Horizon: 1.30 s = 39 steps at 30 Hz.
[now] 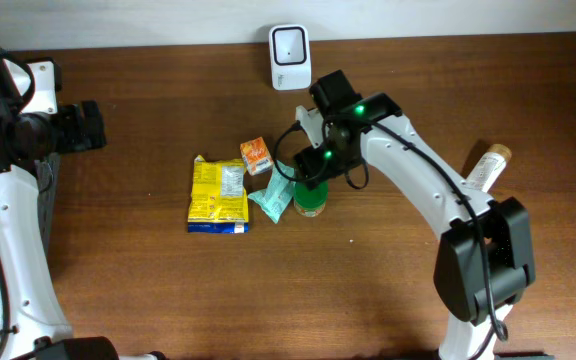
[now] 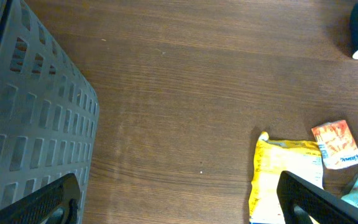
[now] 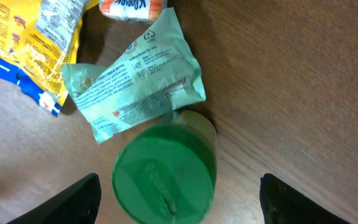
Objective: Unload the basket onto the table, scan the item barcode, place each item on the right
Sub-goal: 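Move the right gripper over the green-lid jar and grasp it, then lift the green-lid jar with the right gripper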
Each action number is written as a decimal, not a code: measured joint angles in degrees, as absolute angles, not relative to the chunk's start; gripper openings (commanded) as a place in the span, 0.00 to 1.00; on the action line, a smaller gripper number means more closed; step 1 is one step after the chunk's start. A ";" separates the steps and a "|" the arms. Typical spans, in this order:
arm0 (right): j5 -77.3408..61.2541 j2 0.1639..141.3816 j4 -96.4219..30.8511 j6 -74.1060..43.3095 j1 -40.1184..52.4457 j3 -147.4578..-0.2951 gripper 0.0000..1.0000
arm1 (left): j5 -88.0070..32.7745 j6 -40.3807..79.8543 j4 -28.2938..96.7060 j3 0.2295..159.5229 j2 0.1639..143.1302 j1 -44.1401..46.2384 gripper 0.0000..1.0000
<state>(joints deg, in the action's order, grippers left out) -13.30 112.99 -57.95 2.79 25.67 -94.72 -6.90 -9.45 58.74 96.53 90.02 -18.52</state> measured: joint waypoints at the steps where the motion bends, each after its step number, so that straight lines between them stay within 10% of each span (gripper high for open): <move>1: -12.82 113.27 -57.76 2.79 25.96 -94.72 0.76 | -6.90 -9.45 58.74 96.53 90.02 -18.52 0.99; 39: -3.44 115.48 -55.20 -0.25 31.59 -89.06 0.81 | -6.90 -9.45 58.74 96.53 90.02 -18.52 0.99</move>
<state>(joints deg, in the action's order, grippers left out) -3.44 115.48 -55.20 -0.25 31.59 -89.06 -6.90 -9.45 58.74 96.53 90.02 -18.52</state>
